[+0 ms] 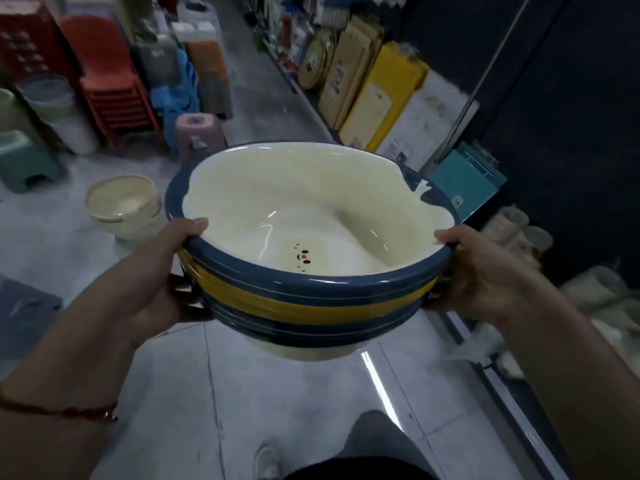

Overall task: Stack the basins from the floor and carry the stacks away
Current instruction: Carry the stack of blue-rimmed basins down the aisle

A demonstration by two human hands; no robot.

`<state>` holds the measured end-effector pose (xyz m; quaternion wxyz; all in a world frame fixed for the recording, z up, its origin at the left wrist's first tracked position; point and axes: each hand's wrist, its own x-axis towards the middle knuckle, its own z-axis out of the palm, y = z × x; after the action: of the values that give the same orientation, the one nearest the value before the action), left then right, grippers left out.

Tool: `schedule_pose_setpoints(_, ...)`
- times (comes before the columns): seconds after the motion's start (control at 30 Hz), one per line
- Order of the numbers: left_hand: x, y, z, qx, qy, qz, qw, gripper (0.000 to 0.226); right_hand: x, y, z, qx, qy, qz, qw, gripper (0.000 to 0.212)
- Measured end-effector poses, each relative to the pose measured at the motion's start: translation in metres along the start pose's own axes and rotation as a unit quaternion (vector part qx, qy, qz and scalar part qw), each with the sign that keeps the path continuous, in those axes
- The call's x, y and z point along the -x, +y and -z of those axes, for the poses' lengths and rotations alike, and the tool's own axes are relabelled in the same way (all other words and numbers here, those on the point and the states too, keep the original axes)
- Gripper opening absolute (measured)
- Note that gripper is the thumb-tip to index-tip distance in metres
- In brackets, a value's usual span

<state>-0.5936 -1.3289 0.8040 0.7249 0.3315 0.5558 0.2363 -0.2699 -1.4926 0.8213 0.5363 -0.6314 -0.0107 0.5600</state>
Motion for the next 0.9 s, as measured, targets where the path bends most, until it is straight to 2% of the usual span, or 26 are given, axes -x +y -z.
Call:
schedule_pose_setpoints(0.1,-0.026,0.020,-0.010,-0.001,-0.008,0.011,1.000,0.071,-0.024,-0.019,-0.004,-0.006,0.001,-0.005,1.000,0.062)
schedule_pose_setpoints(0.2,-0.059,0.039,-0.030,-0.011,-0.005,0.023,1.000,0.066,-0.055,-0.042,-0.005,-0.009,0.004,-0.012,1.000,0.059)
schedule_pose_setpoints(0.5,-0.163,0.098,-0.130,-0.033,0.044,0.048,0.997,0.052,-0.163,-0.130,0.016,-0.022,0.021,-0.062,0.998,0.034)
schedule_pose_setpoints(0.7,-0.212,0.122,-0.181,0.011,0.047,0.064,0.997,0.067,-0.223,-0.204,0.027,-0.013,0.032,-0.067,0.997,0.031)
schedule_pose_setpoints(0.9,-0.256,0.150,-0.204,0.036,0.052,0.078,0.995,0.055,-0.270,-0.256,0.014,0.015,0.019,-0.069,0.997,0.031)
